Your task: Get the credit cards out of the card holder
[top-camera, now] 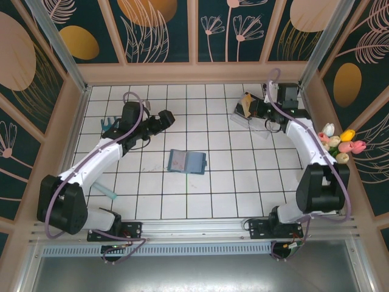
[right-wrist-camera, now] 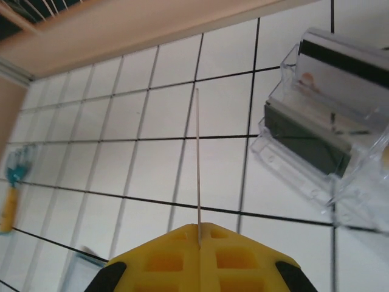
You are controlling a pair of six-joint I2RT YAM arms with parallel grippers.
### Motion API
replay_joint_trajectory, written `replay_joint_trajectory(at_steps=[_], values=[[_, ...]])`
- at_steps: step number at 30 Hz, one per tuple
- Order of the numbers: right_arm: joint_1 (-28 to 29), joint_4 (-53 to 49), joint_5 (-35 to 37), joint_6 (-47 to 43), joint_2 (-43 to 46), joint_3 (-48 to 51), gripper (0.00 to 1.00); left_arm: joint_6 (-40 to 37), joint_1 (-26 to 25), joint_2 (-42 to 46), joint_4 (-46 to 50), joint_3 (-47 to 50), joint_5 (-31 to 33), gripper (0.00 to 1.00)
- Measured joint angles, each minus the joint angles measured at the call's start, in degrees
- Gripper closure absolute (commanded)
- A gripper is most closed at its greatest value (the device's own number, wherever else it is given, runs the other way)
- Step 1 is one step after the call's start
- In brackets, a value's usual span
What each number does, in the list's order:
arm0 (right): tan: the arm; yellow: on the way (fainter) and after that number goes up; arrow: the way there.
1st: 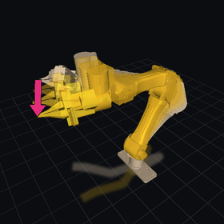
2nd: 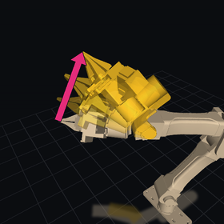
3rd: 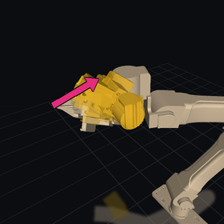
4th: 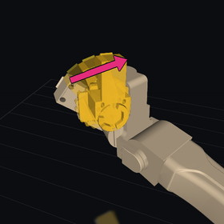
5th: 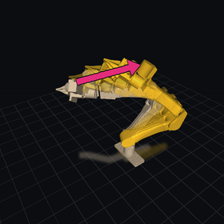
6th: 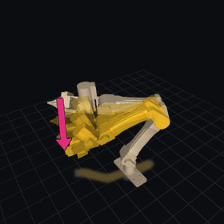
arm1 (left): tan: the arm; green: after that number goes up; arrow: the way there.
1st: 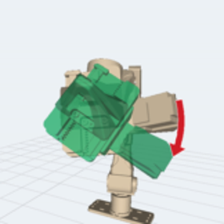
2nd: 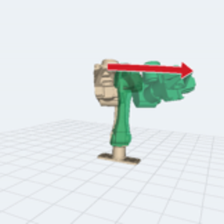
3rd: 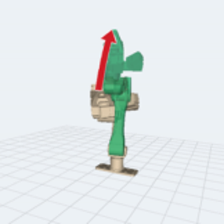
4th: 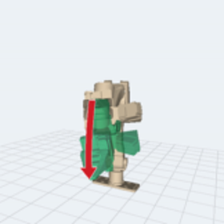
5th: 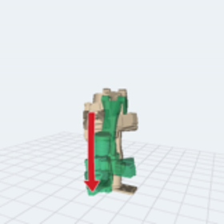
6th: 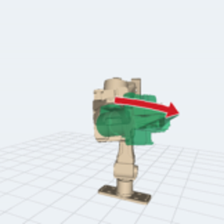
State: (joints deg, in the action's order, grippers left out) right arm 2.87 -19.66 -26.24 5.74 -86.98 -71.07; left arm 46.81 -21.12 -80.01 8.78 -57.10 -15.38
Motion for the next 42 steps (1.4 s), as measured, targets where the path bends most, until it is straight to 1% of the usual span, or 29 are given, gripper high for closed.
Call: replay_joint_trajectory(at_steps=[3,6,13,17,23,32,42], values=[[-0.74,-3.28,0.74,-9.09,-5.25,-5.33,1.00,-1.68,0.09,-2.19,0.00,-0.94,-2.75,0.01],[-2.25,-5.99,1.49,-18.18,-8.79,-8.07,1.00,-2.95,0.57,-4.55,-0.02,-1.77,-4.70,0.01],[-6.01,-13.11,2.82,-36.96,-10.91,-11.17,1.00,-4.04,4.85,-5.77,-0.52,-1.36,-7.17,0.02],[-7.23,-14.49,4.63,-44.02,-11.76,-11.41,1.00,-4.33,6.21,-6.25,-1.46,-0.46,-8.50,0.02],[-8.50,-16.44,7.34,-50.29,-15.06,-13.25,1.00,-5.01,6.25,-8.20,-1.73,0.33,-10.27,0.02],[-8.90,-16.63,9.77,-54.05,-17.09,-14.08,1.00,-5.42,6.99,-14.47,-2.58,0.33,-14.86,0.02],[-8.90,-16.35,11.50,-57.55,-17.92,-14.08,1.00,-5.42,6.99,-14.56,-4.35,0.33,-16.37,0.02]])
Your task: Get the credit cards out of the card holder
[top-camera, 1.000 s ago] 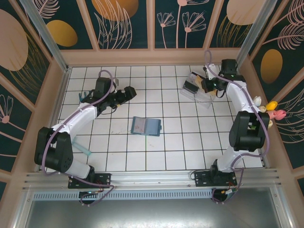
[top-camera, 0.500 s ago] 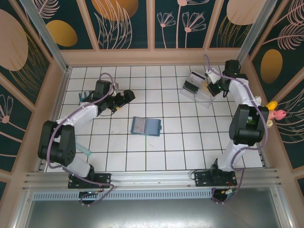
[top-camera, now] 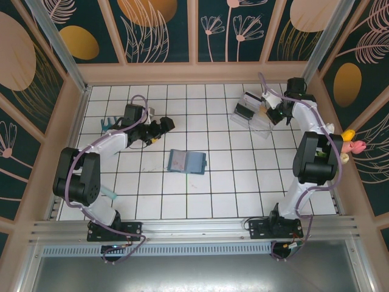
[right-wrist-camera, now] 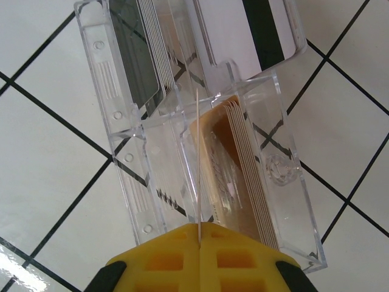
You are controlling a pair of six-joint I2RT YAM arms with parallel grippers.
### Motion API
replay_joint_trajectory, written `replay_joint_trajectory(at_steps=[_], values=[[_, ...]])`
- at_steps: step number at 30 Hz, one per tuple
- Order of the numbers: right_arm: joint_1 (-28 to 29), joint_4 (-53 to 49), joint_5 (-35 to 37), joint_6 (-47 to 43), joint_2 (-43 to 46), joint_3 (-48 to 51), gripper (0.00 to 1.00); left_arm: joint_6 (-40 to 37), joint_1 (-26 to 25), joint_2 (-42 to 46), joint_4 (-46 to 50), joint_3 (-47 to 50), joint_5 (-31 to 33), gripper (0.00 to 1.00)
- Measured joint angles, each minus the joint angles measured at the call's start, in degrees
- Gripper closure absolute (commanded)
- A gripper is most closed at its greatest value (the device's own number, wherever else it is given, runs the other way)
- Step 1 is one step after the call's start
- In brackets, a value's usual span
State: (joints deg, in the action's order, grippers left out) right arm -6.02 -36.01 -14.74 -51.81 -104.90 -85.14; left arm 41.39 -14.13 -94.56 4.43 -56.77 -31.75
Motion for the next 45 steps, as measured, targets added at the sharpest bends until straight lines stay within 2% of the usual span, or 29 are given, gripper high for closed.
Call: replay_joint_trajectory(at_steps=[21,28,45], values=[[0.00,1.92,2.32,-3.76,-1.16,-0.09,1.00,0.42,0.00,-1.75,-2.12,0.11,-3.06,0.02],[-0.35,6.08,2.67,-5.09,-1.14,2.73,0.95,1.11,0.00,-1.97,-3.85,1.60,-4.50,0.01],[-1.07,8.63,0.20,-7.69,-0.90,4.66,0.98,1.97,0.00,-2.36,-4.68,2.29,-5.95,0.02]])
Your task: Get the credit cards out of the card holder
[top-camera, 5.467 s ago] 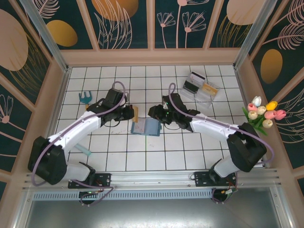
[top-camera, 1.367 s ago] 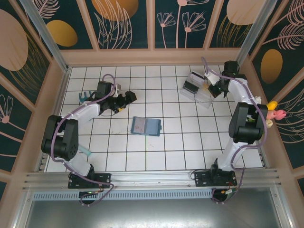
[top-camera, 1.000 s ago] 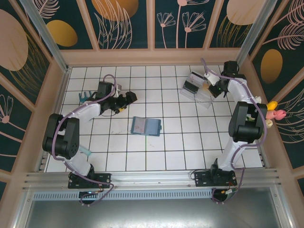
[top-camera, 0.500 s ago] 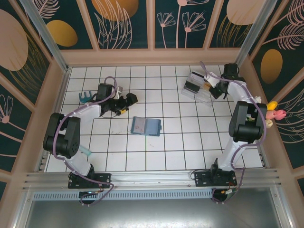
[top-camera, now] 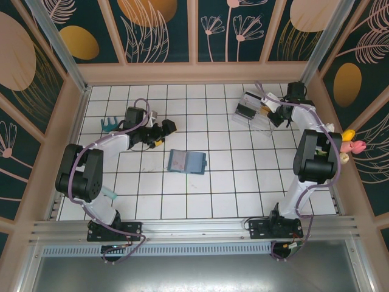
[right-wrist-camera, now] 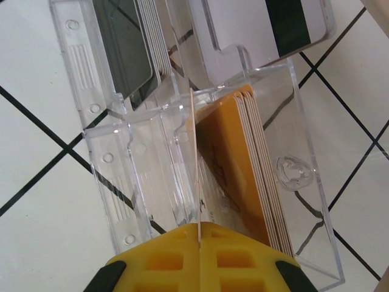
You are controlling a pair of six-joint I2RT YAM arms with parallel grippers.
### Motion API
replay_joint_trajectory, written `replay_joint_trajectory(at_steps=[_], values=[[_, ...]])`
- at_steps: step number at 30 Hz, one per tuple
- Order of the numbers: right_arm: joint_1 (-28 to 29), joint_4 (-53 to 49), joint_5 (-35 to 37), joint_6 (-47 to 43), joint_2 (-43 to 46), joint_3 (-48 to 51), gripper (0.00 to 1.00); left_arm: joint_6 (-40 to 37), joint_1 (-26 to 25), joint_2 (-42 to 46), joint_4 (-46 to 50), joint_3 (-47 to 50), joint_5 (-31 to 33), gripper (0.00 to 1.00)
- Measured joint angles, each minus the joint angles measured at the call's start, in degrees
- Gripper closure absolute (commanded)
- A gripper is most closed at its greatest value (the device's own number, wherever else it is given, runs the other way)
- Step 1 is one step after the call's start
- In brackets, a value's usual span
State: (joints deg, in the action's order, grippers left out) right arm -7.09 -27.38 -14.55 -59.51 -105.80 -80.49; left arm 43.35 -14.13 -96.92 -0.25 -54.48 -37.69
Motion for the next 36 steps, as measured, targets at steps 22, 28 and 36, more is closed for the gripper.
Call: replay_joint_trajectory(at_steps=[22,28,36], values=[[1.49,-4.74,-5.27,0.00,0.50,-1.55,0.99,-0.02,0.00,-0.33,-0.02,0.07,-0.46,0.02],[2.05,-4.37,-3.69,0.00,0.50,-1.64,0.98,-0.02,0.00,-0.33,-0.02,0.07,-0.52,0.02],[1.77,-3.43,-1.75,-0.42,1.62,-1.64,0.97,-0.02,0.00,-1.95,-0.42,0.09,-0.85,0.02]])
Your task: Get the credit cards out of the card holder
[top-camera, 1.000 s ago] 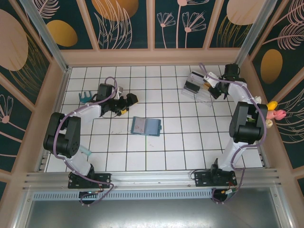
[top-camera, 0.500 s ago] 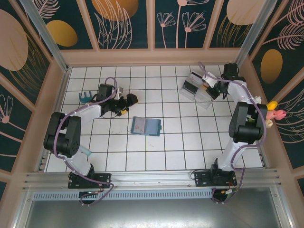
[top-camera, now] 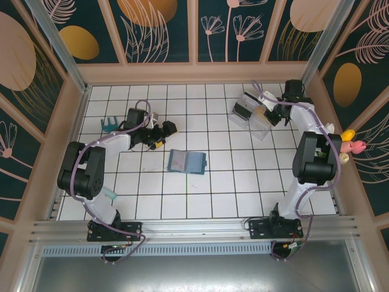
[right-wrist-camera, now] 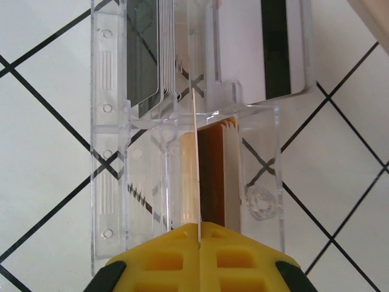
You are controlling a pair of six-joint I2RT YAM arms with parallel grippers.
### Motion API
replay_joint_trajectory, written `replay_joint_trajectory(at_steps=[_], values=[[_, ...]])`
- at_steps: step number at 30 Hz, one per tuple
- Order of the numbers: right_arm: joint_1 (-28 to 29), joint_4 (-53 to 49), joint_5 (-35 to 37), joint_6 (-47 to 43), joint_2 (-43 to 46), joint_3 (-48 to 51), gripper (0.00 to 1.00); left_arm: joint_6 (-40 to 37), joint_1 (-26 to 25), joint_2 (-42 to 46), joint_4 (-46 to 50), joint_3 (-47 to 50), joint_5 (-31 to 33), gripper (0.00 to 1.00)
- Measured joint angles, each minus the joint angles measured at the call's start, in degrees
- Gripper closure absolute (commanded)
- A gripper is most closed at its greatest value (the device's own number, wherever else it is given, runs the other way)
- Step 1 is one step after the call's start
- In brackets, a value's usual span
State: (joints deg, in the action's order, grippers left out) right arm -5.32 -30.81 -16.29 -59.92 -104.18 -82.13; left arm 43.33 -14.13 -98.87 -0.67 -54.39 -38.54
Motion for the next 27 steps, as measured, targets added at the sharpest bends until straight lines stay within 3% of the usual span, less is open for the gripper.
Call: replay_joint_trajectory(at_steps=[6,14,27], values=[[0.02,0.85,0.02,-0.22,0.57,0.76,0.93,0.00,0.00,-0.04,-0.02,0.00,0.00,0.02],[-0.48,1.51,0.42,0.09,0.57,2.95,0.72,0.00,0.00,-0.04,-0.02,0.00,-0.02,0.02],[-1.31,3.58,-0.02,0.52,3.91,3.04,0.71,0.00,0.00,-0.04,0.00,0.00,0.00,0.02]])
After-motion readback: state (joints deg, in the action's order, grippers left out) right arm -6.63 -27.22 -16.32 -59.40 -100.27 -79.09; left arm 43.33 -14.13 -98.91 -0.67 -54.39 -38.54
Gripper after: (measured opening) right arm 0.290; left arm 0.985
